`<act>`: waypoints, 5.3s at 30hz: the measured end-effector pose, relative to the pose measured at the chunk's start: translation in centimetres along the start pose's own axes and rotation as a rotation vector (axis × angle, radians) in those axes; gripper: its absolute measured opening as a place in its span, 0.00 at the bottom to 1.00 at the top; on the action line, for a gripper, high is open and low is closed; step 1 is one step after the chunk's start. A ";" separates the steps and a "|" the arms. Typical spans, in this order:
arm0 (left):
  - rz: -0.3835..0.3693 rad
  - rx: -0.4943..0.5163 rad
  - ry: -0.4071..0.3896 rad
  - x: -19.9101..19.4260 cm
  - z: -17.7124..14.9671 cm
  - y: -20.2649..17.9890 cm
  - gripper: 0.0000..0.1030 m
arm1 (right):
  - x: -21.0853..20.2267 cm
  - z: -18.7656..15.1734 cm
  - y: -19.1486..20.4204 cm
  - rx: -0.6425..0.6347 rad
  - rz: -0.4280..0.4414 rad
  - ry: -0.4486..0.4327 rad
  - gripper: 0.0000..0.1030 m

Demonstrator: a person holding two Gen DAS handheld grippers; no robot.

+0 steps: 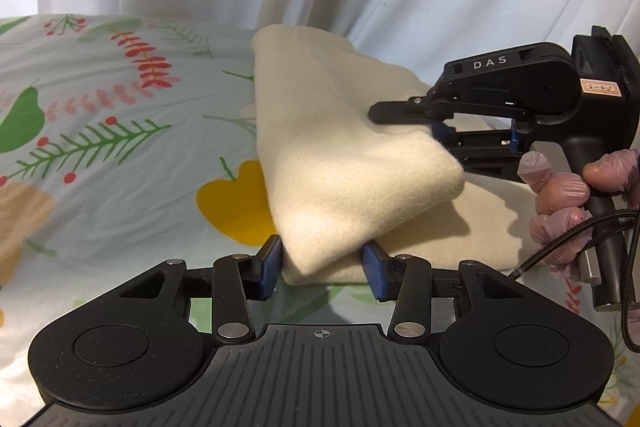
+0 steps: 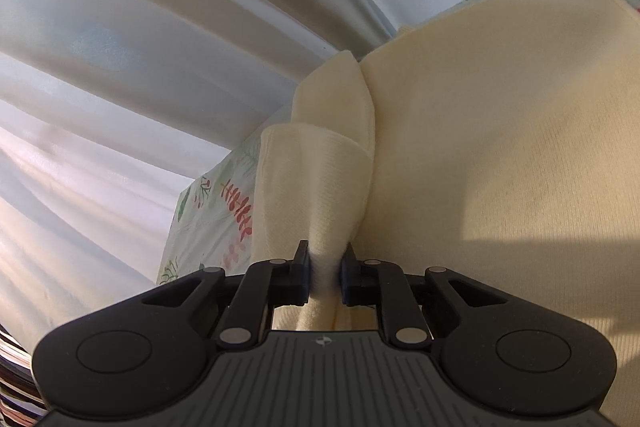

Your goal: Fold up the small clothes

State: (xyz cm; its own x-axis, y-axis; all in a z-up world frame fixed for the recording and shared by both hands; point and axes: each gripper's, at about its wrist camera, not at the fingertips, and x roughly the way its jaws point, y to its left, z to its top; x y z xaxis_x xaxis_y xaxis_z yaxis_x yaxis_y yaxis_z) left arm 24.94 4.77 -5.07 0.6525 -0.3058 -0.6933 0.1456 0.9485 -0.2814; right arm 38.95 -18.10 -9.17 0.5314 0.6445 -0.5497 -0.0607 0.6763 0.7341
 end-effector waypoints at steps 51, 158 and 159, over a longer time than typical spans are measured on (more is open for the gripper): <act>-0.252 -0.026 0.184 1.0 1.4 -3.6 0.39 | -10.7 -3.4 -2.4 -0.347 -0.622 -0.365 0.12; -0.375 -0.103 0.205 7.8 10.5 -1.7 0.77 | -20.5 -2.6 -14.5 0.274 -0.067 -0.220 0.55; -0.388 -0.112 0.221 8.8 10.8 -1.9 0.77 | -19.8 -2.1 -14.8 0.286 -0.058 -0.208 0.55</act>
State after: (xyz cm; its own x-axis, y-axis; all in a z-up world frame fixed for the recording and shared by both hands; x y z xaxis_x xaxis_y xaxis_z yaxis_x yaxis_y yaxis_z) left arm 38.43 1.18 -3.50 0.3899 -0.6583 -0.6439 0.2587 0.7494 -0.6095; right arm 27.52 -40.14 -10.01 0.6893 0.5021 -0.5223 0.1978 0.5630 0.8024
